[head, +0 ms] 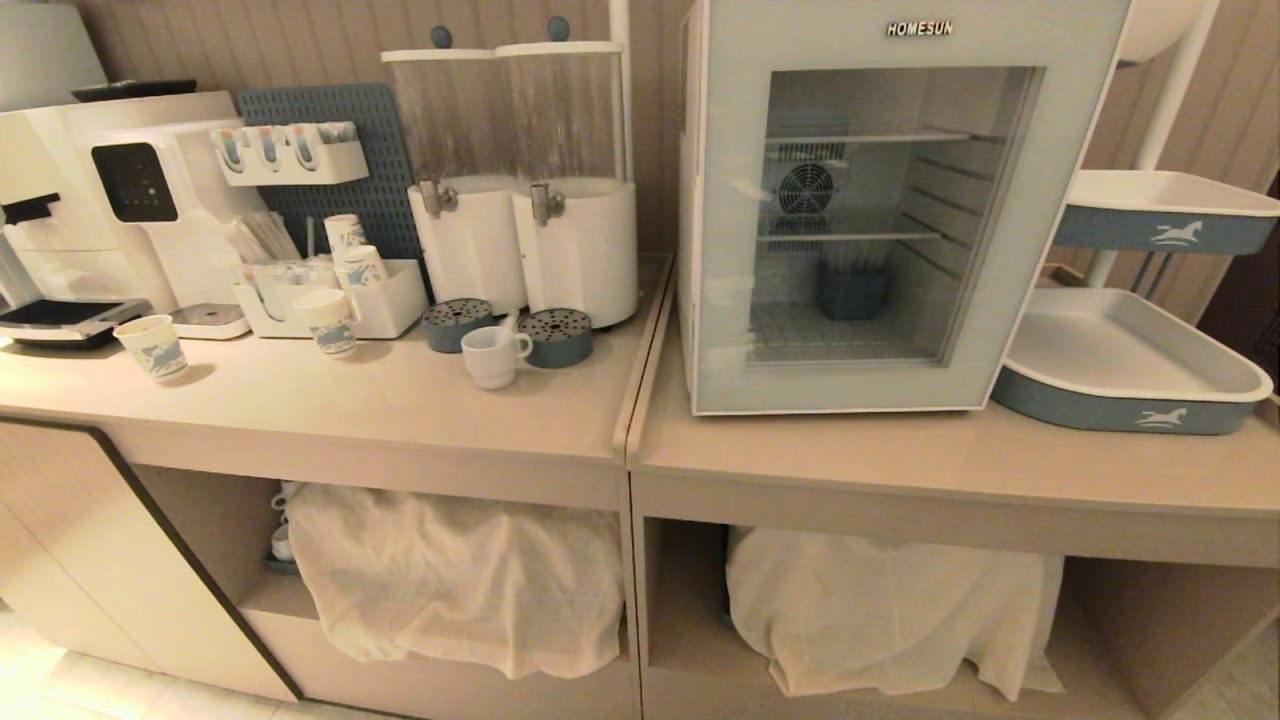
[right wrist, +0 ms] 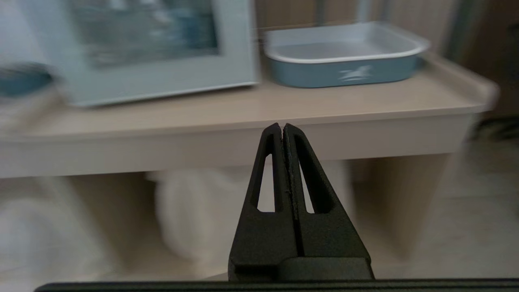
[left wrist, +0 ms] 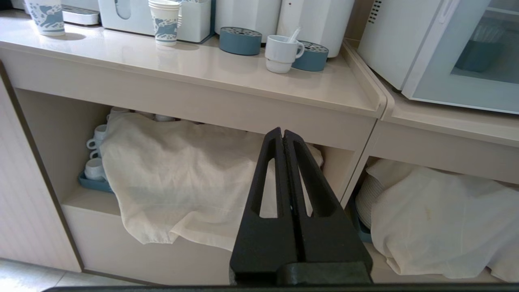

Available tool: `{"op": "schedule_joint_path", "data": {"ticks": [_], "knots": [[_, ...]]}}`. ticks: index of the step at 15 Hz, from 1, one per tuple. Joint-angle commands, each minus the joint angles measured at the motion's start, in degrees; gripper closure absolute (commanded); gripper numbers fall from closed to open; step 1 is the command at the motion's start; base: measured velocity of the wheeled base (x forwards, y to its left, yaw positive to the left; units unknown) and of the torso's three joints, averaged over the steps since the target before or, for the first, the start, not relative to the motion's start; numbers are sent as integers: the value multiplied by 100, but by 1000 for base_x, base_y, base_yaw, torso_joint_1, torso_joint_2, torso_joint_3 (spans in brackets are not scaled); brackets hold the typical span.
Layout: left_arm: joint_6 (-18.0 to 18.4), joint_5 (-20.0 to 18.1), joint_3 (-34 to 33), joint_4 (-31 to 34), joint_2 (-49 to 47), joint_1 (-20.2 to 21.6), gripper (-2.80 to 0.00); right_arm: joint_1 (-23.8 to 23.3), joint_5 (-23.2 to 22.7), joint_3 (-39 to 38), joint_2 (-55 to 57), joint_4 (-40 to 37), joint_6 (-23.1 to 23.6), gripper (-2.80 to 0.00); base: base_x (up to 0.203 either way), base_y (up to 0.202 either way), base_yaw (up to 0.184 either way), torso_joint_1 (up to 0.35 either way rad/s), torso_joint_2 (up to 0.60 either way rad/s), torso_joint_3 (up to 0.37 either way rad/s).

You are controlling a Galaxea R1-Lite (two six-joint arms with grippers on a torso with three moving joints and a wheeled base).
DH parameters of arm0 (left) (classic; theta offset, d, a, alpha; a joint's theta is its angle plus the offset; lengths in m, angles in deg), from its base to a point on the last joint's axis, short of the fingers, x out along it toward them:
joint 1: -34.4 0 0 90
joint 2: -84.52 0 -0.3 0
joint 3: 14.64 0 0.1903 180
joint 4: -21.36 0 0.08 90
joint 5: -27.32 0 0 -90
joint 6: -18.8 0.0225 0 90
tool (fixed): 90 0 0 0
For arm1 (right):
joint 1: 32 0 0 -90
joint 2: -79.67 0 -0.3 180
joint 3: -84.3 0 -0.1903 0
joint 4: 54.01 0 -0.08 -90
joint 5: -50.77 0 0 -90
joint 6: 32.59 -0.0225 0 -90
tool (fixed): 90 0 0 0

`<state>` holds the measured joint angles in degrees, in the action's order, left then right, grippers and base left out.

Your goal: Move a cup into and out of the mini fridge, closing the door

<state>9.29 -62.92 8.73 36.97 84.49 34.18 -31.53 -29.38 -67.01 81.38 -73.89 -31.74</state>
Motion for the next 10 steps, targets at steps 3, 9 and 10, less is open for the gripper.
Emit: {"op": "schedule_joint_path", "data": {"ticks": [3, 9, 10], "knots": [[-8, -2, -229, -7, 29, 4, 0, -8, -693, -275, -137, -862, 236, 0, 0, 0, 0, 0, 0, 0], [27, -20, -229, -7, 29, 4, 0, -11, -1038, -14, -101, -1640, -120, 0, 0, 0, 0, 0, 0, 0], [19, -20, -229, -7, 29, 4, 0, -11, -1038, -14, -101, -1640, -120, 0, 0, 0, 0, 0, 0, 0]]}}
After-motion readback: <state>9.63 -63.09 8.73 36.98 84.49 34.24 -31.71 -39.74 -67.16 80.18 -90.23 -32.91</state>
